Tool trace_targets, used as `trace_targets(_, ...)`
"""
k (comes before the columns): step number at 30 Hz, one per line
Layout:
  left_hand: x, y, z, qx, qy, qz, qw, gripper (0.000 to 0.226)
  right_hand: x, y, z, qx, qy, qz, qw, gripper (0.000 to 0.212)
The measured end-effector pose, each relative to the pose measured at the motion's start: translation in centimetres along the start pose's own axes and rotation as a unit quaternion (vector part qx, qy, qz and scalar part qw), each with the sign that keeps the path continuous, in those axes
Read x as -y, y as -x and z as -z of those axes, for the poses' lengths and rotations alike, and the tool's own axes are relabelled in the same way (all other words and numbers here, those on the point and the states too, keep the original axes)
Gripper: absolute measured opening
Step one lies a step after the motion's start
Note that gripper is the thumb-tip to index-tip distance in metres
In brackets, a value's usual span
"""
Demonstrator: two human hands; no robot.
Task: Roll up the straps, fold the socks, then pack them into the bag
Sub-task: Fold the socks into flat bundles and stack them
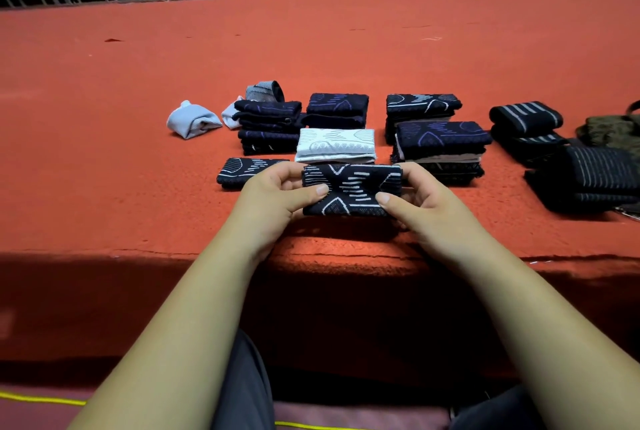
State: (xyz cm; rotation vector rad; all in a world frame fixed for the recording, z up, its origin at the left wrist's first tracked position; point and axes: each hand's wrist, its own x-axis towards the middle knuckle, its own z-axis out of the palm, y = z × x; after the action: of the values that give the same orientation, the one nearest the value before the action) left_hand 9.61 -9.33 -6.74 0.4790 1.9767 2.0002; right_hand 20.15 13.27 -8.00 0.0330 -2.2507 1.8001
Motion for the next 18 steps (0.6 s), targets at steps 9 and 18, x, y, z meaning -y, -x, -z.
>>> trace_targets(9, -0.2, 0.5, 1.0, -0.011, 0.054, -0.006, 0.998, 0.03, 0.7, 0.4, -0.8, 0.005, 0.022, -0.003, 1.0, 0.025)
trace_targets(18, -0.8, 1.9, 4.2, -0.105, 0.016, -0.044, 0.993, 0.025, 2.5, -0.7, -6.0, -0.122, 0.05, 0.06, 0.989, 0.024)
